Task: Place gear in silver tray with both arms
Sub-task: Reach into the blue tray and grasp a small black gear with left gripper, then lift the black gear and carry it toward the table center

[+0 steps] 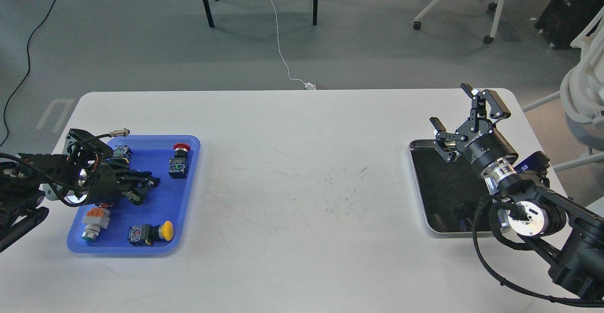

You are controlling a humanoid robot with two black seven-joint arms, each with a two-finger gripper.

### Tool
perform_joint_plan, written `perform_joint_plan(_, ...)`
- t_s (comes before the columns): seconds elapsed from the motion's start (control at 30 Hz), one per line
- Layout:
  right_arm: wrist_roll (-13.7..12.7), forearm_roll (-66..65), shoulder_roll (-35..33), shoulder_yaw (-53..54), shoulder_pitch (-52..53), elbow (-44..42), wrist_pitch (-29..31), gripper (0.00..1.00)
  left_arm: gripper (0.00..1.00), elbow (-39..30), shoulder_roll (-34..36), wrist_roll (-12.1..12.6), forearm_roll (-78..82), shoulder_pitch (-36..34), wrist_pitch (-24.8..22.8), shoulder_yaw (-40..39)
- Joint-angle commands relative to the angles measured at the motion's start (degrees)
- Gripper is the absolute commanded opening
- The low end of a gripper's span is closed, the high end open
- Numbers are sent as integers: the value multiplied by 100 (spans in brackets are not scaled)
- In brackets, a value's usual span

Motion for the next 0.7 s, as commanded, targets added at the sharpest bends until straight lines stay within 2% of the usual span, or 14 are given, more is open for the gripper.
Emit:
perform_joint_plan(0.0,-1,0,0,0,13,9,2,99,11,-54,21,0,-25,-133,-6,-43)
perform_joint_plan(0.1,-1,0,0,0,21,9,2,99,11,-194,170,0,-42,-580,-15,-44)
perform_joint_plan(0.23,-1,0,0,0,30,9,2,99,12,-712,478,0,-402,-1186,-128,-44)
perform_joint_plan(0.47,-1,0,-8,0,144,9,2,99,12,-2083,409,0,-272,-1821,-366,-26)
perform_joint_plan(0.57,-1,0,-17,-9,363,52,2,99,12,-2295,-151,0,228,-1970,-726,-17)
perform_joint_plan(0.67,-1,9,-201,-9,592,280,-6,99,12,-2260,-908,0,522,-2014,-858,105)
